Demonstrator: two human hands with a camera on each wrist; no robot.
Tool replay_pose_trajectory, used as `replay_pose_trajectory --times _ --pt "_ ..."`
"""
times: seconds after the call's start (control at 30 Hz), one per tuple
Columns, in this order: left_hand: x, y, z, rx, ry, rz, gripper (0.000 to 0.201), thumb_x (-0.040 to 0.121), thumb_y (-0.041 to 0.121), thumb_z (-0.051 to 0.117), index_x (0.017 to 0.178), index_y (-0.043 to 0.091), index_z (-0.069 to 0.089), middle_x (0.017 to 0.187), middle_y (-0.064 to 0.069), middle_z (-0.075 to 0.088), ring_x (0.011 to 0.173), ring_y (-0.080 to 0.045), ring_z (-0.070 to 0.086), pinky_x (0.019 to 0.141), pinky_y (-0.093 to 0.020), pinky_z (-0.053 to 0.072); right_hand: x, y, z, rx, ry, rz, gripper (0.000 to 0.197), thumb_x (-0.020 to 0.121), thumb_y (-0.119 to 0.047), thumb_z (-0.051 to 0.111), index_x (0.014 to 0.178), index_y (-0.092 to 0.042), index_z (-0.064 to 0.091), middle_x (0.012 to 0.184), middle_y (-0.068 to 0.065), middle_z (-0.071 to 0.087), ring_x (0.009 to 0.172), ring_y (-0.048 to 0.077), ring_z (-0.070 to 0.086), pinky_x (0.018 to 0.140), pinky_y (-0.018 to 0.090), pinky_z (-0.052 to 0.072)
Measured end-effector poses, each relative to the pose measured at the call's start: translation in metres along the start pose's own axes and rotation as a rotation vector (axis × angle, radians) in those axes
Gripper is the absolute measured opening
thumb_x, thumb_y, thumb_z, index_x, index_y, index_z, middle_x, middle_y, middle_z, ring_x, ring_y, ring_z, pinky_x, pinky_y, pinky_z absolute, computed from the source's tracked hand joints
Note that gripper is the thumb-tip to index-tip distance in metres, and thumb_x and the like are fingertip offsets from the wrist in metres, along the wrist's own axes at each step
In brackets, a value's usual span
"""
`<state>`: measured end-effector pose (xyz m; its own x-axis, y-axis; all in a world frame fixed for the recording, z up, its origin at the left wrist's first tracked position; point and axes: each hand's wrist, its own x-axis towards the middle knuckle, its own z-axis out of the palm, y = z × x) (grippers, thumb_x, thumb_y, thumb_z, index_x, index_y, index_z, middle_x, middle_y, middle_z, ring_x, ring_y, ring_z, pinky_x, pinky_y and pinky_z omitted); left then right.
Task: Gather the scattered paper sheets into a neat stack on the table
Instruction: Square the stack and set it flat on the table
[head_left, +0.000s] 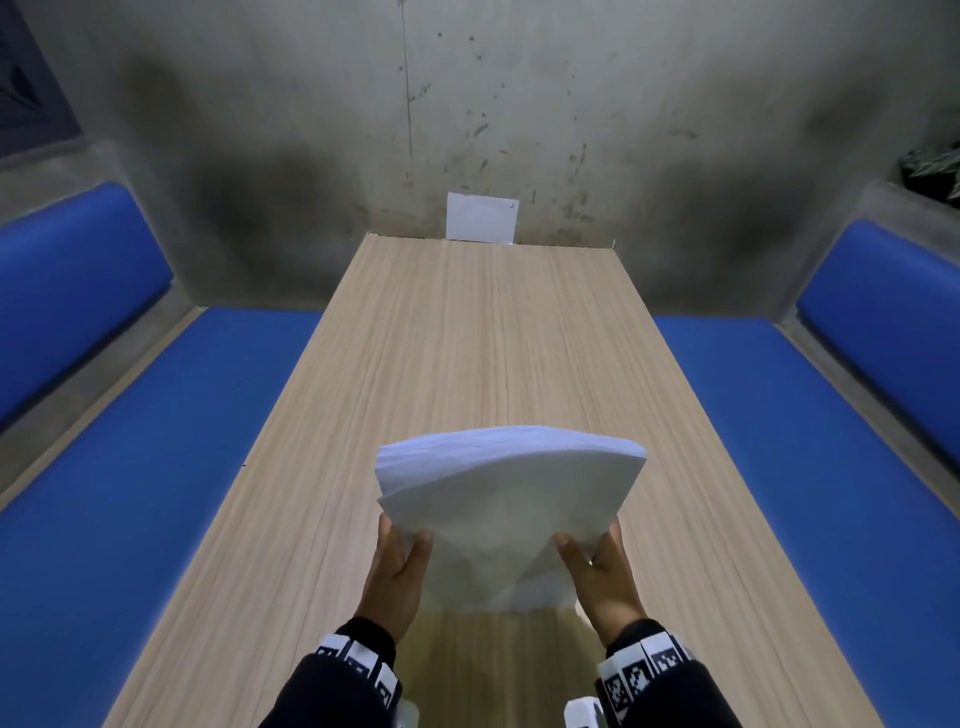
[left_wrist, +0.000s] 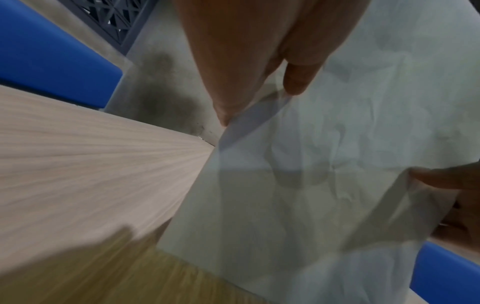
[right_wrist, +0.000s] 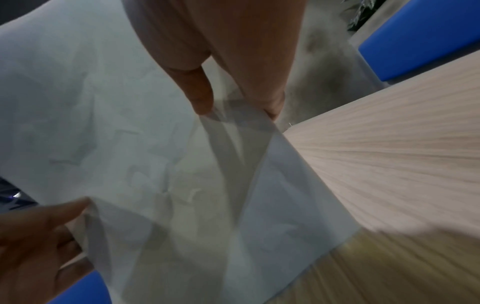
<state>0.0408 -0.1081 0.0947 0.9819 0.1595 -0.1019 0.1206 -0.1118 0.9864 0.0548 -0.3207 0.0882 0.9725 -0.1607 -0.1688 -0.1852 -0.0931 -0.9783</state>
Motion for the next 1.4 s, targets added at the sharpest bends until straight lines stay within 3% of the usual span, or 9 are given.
replay_pose_trajectory --times 0.13,0.23,0.37,0.5,0.67,0.83,1.0,1.2,1.4 --pt "0.003 -0.006 0.002 0.059 -0.051 -0.024 0.053 0.088 0.020 0.048 0.137 0.019 0.029 0.117 0.025 0.044 0.108 0.010 0.045 0.101 -0.027 0.032 0.009 0.013 0.000 -0.070 -0.025 0.038 0.041 0.085 0.008 0.050 0.121 -0.011 0.044 0.110 0.008 0.054 0.094 0.014 0.054 0.072 0.021 0.044" --pt "0.005 -0.017 0.004 0.114 -0.064 -0.025 0.045 0.082 0.022 0.043 0.126 0.027 0.036 0.113 0.024 0.043 0.102 0.021 0.044 0.095 -0.021 0.033 0.017 0.034 0.002 -0.168 -0.046 0.090 0.037 0.086 0.005 0.045 0.122 -0.002 0.049 0.114 0.015 0.058 0.097 0.018 0.058 0.061 0.012 0.046" --pt "0.012 -0.019 0.006 0.182 -0.030 -0.029 0.028 0.074 0.040 0.042 0.099 0.027 0.045 0.110 -0.005 0.050 0.094 -0.003 0.049 0.086 -0.022 0.033 0.020 0.031 0.003 -0.251 0.001 0.082 0.029 0.083 0.009 0.040 0.108 0.005 0.055 0.103 0.019 0.059 0.088 0.026 0.058 0.062 0.012 0.047" --pt "0.013 -0.004 0.004 0.308 -0.014 -0.073 0.037 0.093 0.020 0.043 0.125 0.002 0.037 0.125 -0.010 0.049 0.121 -0.028 0.047 0.099 -0.032 0.035 0.007 0.006 -0.003 -0.193 -0.006 0.076 0.035 0.089 0.009 0.041 0.118 -0.011 0.040 0.107 0.005 0.055 0.104 0.022 0.051 0.090 0.029 0.039" --pt "0.004 0.001 -0.001 0.396 -0.105 -0.196 0.029 0.094 0.020 0.037 0.117 0.003 0.031 0.115 -0.017 0.050 0.097 -0.024 0.048 0.082 -0.030 0.036 -0.010 0.007 -0.008 -0.234 -0.050 0.156 0.051 0.093 -0.001 0.039 0.142 -0.008 0.026 0.132 0.005 0.044 0.128 0.025 0.041 0.108 0.034 0.031" --pt "-0.008 -0.017 0.001 0.528 -0.172 -0.422 0.055 0.096 0.023 0.034 0.141 -0.001 0.012 0.150 -0.020 0.025 0.136 -0.031 0.031 0.108 -0.036 0.027 -0.025 0.028 -0.003 -0.274 -0.046 0.327 0.048 0.089 0.004 0.038 0.136 -0.004 0.034 0.122 0.010 0.051 0.107 0.022 0.048 0.094 0.028 0.038" --pt "-0.018 -0.043 0.003 0.632 -0.207 -0.546 0.052 0.096 0.024 0.036 0.138 -0.001 0.019 0.150 -0.020 0.027 0.136 -0.031 0.031 0.109 -0.039 0.028 -0.036 0.050 0.003 -0.338 -0.030 0.472 0.048 0.087 0.008 0.037 0.134 0.000 0.037 0.131 0.017 0.053 0.121 0.032 0.050 0.089 0.025 0.036" --pt "-0.027 -0.060 0.009 0.684 -0.171 -0.591 0.050 0.094 0.023 0.041 0.135 -0.001 0.027 0.143 -0.019 0.037 0.129 -0.032 0.041 0.103 -0.037 0.035 -0.044 0.069 0.005 -0.396 -0.019 0.542 0.049 0.088 0.007 0.035 0.136 -0.001 0.035 0.135 0.018 0.051 0.124 0.033 0.048 0.103 0.035 0.039" --pt "-0.028 -0.068 0.009 0.770 -0.077 -0.505 0.051 0.084 0.026 0.057 0.125 0.002 0.039 0.129 -0.016 0.046 0.114 -0.031 0.050 0.093 -0.037 0.043 -0.044 0.072 0.004 -0.573 0.060 0.462 0.043 0.086 -0.002 0.042 0.128 -0.005 0.050 0.131 0.017 0.047 0.115 0.033 0.053 0.098 0.036 0.045"
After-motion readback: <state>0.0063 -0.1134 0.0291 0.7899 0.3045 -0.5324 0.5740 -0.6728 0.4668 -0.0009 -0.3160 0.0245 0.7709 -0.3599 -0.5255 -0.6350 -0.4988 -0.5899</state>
